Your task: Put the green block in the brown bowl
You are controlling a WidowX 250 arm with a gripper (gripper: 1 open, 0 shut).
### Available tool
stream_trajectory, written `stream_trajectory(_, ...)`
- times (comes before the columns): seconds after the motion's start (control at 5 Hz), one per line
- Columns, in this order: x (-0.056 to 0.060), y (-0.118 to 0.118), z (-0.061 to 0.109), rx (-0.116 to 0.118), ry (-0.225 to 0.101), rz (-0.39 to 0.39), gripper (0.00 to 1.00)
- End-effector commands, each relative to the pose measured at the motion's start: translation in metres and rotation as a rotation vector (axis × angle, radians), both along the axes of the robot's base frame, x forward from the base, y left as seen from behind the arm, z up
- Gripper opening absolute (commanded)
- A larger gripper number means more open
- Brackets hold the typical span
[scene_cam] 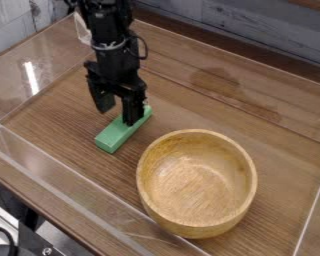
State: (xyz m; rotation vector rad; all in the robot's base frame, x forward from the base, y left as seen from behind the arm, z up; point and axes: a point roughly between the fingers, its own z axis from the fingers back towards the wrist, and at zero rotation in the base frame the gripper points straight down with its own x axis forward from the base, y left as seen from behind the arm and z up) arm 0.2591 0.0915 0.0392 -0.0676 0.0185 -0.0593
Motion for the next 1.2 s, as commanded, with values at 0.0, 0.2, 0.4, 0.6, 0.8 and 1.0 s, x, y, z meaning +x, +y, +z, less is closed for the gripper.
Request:
stream_trajectory(0.0,0.004,0.004,-0.001,0.013,-0.034,0.003,1.00)
stream_trajectory(0.2,0.004,0.004,-0.009,0.008,-0.033,0.006,1.00)
stream_trajectory(0.4,0.003,0.002,-0.010,0.004,-0.026,0.012,0.00)
stream_trajectory(0.6,0.003,-0.001,-0.004,-0.002,-0.016,0.024,0.00)
stream_trajectory(0.8,0.002,-0.006,0.006,-0.007,-0.004,0.040,0.00)
stream_trajectory(1.0,0.003,-0.010,0.019,-0.011,0.008,0.059,0.00)
